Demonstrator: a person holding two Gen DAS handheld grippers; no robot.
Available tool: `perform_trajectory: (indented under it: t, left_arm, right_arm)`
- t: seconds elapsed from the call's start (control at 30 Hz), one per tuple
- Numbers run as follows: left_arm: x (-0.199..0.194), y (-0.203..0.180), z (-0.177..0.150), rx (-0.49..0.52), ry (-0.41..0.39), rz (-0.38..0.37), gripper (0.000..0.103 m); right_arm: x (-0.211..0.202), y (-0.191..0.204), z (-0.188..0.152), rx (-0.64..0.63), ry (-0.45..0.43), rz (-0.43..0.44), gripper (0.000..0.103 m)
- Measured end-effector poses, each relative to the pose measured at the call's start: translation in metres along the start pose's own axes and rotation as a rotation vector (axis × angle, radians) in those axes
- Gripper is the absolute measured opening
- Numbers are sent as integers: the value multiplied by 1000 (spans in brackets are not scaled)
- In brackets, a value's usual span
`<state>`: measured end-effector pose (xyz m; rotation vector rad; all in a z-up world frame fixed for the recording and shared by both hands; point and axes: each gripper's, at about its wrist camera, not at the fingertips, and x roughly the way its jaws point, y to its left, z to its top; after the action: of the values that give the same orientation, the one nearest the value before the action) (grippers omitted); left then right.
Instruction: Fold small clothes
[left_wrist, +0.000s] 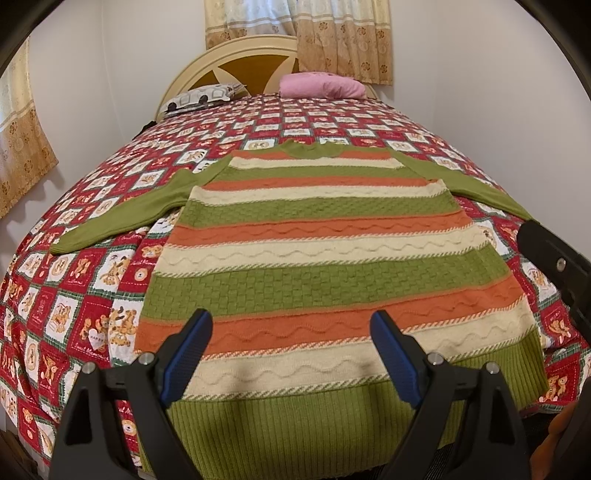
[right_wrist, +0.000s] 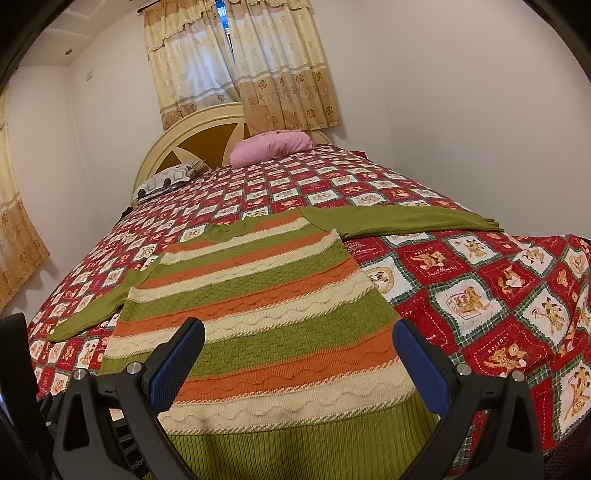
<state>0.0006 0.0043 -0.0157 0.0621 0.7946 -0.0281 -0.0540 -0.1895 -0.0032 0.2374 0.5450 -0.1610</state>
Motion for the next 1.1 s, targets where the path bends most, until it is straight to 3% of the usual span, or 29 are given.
perform_trajectory:
  t: [1.1]
  left_arm:
    - [22, -5, -1, 0, 58, -22, 90]
  right_arm:
    - [29, -13, -2, 14, 87, -37, 102]
